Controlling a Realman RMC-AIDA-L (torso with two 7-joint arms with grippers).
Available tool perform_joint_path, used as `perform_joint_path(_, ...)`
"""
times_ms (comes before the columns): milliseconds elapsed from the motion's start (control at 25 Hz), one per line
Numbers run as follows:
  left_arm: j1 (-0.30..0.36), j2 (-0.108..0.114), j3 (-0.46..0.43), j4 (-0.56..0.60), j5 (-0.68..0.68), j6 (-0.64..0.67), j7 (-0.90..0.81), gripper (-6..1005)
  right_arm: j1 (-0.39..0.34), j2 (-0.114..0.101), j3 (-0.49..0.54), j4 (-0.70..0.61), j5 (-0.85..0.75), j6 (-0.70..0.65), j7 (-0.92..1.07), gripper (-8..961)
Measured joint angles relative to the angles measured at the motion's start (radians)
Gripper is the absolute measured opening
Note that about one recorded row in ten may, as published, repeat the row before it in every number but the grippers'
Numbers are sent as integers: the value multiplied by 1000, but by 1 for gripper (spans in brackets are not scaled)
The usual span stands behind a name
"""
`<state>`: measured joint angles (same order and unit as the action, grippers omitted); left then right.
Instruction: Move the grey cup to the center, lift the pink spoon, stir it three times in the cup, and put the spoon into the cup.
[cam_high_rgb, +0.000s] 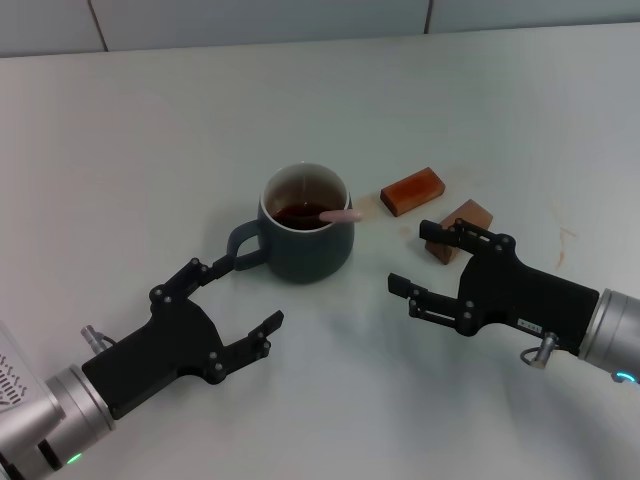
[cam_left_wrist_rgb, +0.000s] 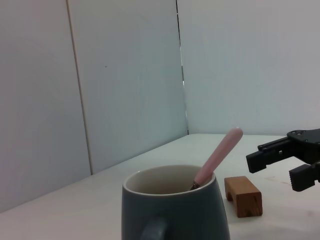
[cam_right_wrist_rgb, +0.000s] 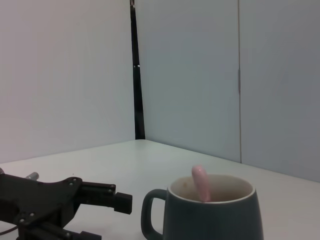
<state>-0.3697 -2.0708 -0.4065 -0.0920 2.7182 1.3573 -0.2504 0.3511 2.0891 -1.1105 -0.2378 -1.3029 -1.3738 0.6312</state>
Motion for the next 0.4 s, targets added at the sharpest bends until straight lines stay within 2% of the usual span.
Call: perform_joint_path(400, 0, 1, 0, 0, 0, 2, -4, 852, 5, 0, -6, 2, 1, 10, 3, 770)
